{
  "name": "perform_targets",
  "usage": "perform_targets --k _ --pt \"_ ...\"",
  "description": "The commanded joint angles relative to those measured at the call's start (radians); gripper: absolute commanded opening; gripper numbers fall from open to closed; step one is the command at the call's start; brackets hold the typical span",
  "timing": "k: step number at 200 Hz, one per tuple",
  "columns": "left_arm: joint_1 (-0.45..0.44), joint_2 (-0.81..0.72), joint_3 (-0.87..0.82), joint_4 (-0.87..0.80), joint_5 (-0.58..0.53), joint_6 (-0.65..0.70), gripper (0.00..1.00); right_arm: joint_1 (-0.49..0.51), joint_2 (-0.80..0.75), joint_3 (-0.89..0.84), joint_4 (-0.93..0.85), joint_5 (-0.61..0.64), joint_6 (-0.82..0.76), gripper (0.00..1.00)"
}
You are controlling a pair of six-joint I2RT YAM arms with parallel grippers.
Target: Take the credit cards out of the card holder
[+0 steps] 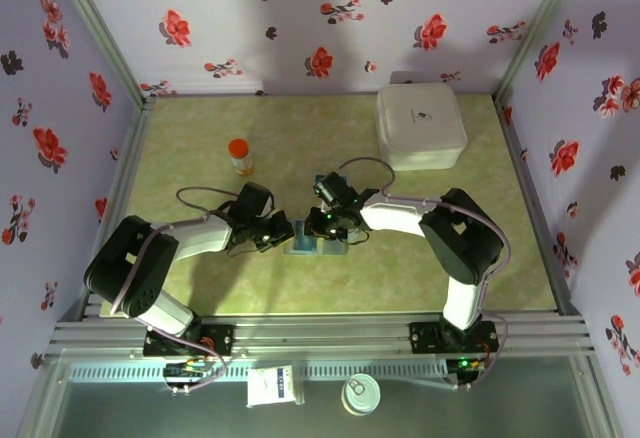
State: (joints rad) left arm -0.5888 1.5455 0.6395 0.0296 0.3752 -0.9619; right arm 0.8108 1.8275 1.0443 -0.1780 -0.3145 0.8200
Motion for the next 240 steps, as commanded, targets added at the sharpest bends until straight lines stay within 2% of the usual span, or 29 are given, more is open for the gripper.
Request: perform_targets --k 1,195,240 --pt "-0.002 0.006 0.012 -0.045 -0.021 0.022 0.04 0.005 -0.012 -0.016 -0.057 0.044 -0.01 0.22" --pt "0.002 -0.073 0.03 -0.076 -0.022 0.018 0.04 0.005 -0.091 -0.013 -0.102 0.092 -0.045 0.24" --pt "-0.033 -0.035 0.091 -0.104 -0.013 0.037 0.04 -0.001 -0.127 -0.041 -0.098 0.112 -0.036 0.24"
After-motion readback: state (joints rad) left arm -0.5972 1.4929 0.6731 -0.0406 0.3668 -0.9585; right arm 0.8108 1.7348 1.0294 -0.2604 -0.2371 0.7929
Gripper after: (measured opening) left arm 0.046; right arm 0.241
